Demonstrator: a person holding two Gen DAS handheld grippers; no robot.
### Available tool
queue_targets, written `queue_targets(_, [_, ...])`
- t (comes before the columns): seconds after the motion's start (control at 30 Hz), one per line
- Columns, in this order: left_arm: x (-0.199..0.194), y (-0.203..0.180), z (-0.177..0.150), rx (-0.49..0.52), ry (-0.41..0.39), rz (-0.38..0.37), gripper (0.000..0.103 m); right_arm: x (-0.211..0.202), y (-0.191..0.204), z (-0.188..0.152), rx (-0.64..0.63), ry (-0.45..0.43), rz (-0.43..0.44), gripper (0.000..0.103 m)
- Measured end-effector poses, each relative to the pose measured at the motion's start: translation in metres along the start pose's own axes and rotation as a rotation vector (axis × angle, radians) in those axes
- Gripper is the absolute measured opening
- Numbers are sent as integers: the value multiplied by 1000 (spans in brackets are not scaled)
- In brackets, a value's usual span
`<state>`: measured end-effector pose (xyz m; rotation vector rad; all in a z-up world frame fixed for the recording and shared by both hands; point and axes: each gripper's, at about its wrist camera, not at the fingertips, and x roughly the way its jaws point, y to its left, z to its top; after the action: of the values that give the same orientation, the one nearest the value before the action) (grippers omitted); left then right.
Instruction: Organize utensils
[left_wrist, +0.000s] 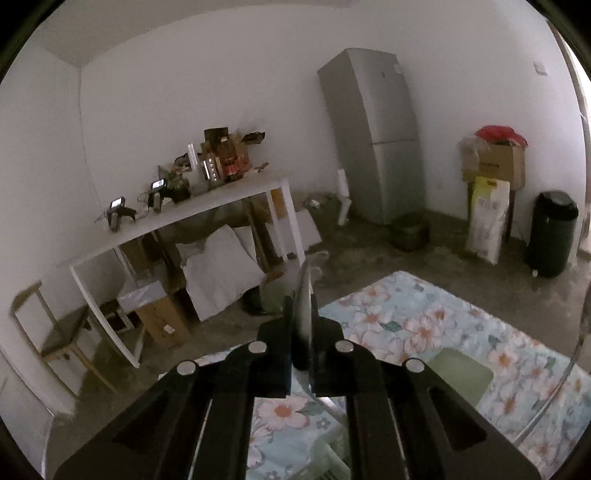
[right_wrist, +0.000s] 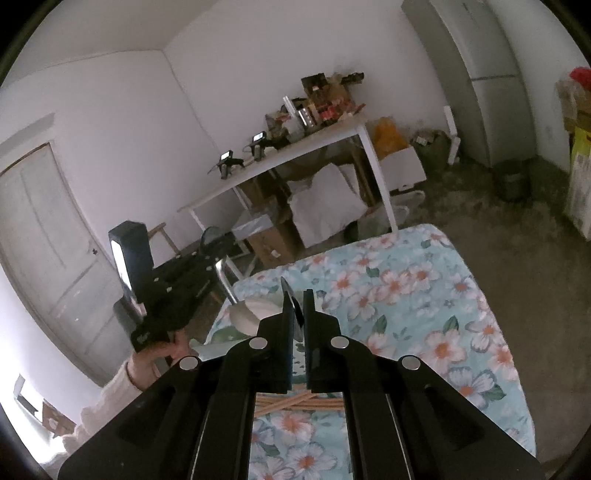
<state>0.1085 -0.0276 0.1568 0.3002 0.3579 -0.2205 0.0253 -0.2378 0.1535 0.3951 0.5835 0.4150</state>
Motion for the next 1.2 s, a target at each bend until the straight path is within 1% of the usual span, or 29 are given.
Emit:
queue_targets(0.07, [-8, -15, -11, 92, -32, 60, 6, -1, 0, -1, 2, 0, 3, 4])
queue_targets(0.1, [-12, -20, -16, 122, -42, 64, 6, -1, 0, -1, 1, -1, 4, 4])
queue_targets(0.13, [-16, -25, -22, 153, -42, 55, 7, -1, 0, -1, -1, -3, 5, 4])
queue_targets(0.2, [-19, -27, -31, 166, -13, 14, 10, -2, -1, 0, -1, -3, 5, 4])
queue_targets(0.23, [-19, -25, -34, 158, -3, 2, 13, -2, -1, -1, -1, -3, 6, 4])
queue_targets(0.27, [-22, -22, -37, 144, 9, 0, 19, -2, 0, 0, -2, -4, 7, 4])
queue_targets(0.3, [-26, -17, -40, 124, 11, 13, 33, -3, 1, 0, -3, -6, 7, 4])
queue_targets(0.33, [-29, -12, -41, 104, 9, 16, 43, -3, 1, 1, -3, -8, 8, 4])
queue_targets(0.37, [-36, -3, -43, 63, 7, 8, 44, -3, 3, 3, -5, -10, 12, 4])
queue_targets(0.43, [-49, 11, -46, -25, 16, -45, 47, -3, 8, 8, -14, -17, 19, 4])
queue_targets(0.47, [-57, 20, -48, -71, 18, -64, 47, -2, 11, 10, -19, -19, 21, 4])
queue_targets(0.53, [-77, 34, -55, -148, 0, -76, 47, 1, 19, 17, -39, -26, 30, 4])
queue_targets(0.6, [-98, 49, -64, -227, -18, -109, 48, 5, 26, 24, -52, -31, 41, 4])
queue_targets(0.67, [-113, 59, -71, -279, -32, -102, 48, 12, 35, 30, -71, -40, 42, 4])
queue_targets(0.73, [-126, 69, -82, -349, -39, -114, 48, 19, 43, 35, -93, -46, 39, 4])
queue_targets(0.8, [-136, 75, -93, -393, -43, -131, 48, 28, 55, 40, -125, -54, 33, 4])
queue_targets(0.93, [-153, 77, -116, -412, -44, -111, 48, 48, 75, 46, -194, -36, 27, 4])
queue_targets(1.0, [-158, 80, -126, -416, -36, -101, 48, 56, 88, 43, -267, -40, -7, 3])
queue_targets(1.03, [-160, 80, -132, -420, -33, -96, 48, 61, 98, 38, -333, -48, -44, 3])
queue_targets(1.13, [-167, 86, -145, -434, -23, -80, 48, 69, 114, 26, -460, -88, -146, 2])
queue_targets(1.2, [-171, 88, -153, -443, -16, -69, 48, 76, 128, 12, -586, -121, -218, 2])
